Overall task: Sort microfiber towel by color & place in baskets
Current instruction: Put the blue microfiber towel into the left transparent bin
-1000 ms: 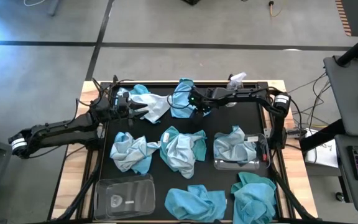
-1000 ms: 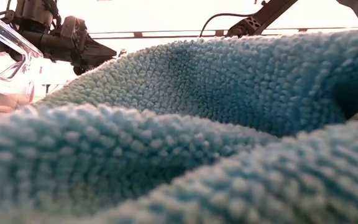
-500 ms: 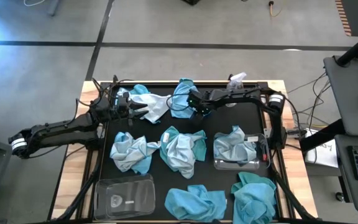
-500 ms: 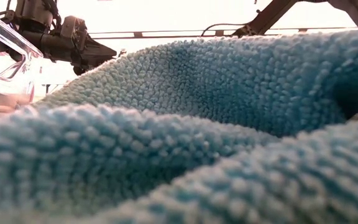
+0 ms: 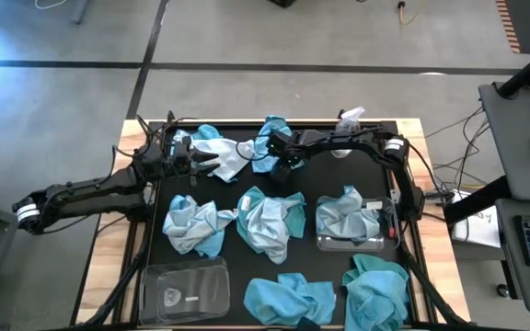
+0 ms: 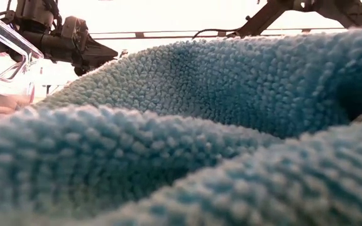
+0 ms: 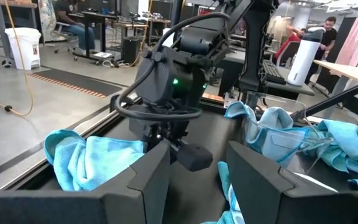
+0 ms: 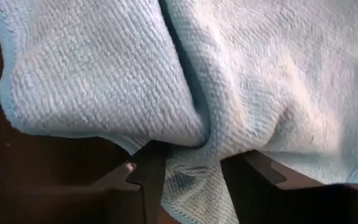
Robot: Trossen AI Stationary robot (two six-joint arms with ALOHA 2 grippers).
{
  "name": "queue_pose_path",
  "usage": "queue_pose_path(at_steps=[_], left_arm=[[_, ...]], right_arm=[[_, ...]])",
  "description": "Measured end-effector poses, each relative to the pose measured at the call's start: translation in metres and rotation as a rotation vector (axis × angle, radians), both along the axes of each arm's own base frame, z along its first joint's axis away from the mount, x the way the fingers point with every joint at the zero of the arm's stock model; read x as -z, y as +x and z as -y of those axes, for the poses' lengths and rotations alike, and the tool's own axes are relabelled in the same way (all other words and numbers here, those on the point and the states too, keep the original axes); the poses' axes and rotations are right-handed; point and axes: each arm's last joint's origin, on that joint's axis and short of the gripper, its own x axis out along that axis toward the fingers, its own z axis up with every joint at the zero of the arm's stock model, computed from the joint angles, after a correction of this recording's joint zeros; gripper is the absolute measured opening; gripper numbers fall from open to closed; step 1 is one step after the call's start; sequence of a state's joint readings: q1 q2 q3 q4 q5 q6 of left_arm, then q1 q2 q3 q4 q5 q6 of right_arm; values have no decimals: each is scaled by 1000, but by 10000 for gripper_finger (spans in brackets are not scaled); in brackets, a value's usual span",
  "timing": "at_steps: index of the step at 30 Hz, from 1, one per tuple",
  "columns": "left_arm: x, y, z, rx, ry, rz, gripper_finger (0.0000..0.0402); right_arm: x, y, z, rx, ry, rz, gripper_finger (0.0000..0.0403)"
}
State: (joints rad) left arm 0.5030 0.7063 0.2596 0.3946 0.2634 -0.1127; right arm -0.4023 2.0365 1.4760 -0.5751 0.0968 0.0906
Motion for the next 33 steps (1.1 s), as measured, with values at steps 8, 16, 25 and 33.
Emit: queue_pose_path(at_steps=[8,16,25,33], left_arm=[[0,0,0,0,0,0,144],[0,0,0,0,0,0,144],[0,0,0,-1,-21,7,144],[0,0,0,-2,-24,10,144]], right_arm=[[-8,3,1,-24,-8,-2,24],[-16,-3,-1,-25,7,-37,9],[-74,-9,-8,-16,-67,129,9],[-123,-1,-33,-72,-145,377,9]])
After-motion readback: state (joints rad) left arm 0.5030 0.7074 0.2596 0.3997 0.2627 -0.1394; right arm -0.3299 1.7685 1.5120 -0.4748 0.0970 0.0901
